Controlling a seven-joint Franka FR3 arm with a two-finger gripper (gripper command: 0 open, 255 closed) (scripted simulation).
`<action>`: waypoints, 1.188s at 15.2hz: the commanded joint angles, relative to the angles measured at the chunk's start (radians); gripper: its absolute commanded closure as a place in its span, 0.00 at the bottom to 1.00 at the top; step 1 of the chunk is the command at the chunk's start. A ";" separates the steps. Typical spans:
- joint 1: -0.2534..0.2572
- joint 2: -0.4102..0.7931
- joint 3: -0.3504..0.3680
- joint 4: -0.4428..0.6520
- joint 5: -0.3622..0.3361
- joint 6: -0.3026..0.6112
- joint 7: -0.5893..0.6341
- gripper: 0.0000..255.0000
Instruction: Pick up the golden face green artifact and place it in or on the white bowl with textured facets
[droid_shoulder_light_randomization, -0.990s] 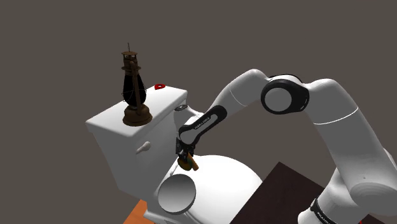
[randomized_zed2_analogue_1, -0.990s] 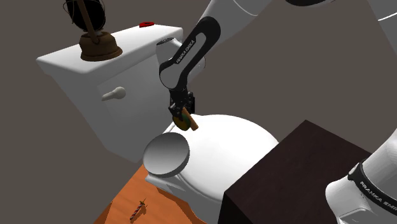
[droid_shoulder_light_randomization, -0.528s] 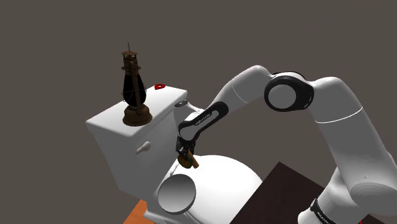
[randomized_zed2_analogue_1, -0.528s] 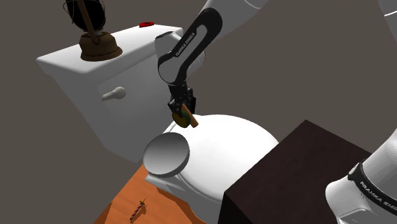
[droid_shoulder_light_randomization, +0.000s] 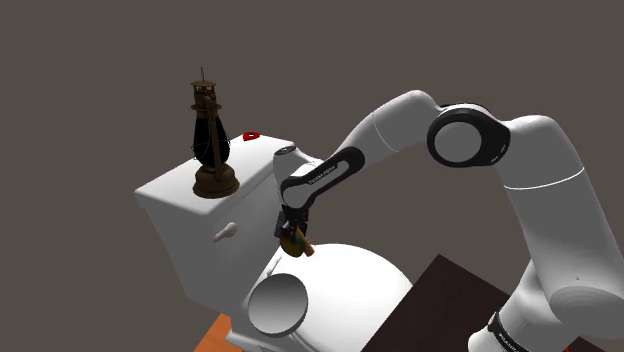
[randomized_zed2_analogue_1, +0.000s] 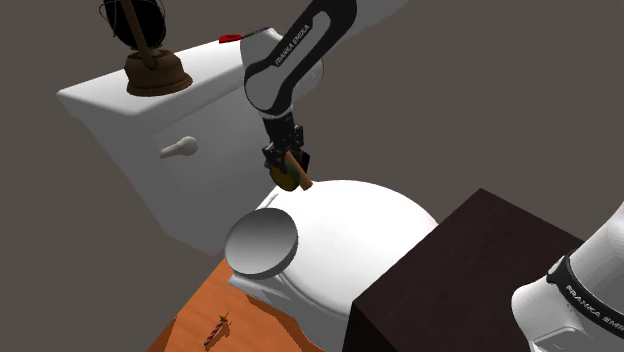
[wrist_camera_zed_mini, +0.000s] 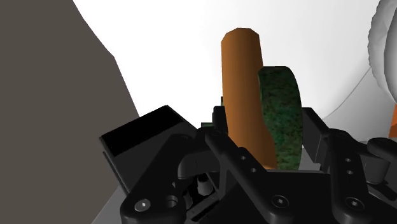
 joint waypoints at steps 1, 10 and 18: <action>0.000 -0.020 0.002 -0.003 0.003 -0.016 -0.001 1.00; -0.006 -0.099 0.011 -0.001 0.017 -0.097 -0.015 1.00; -0.009 -0.159 0.018 0.017 0.028 -0.174 -0.027 1.00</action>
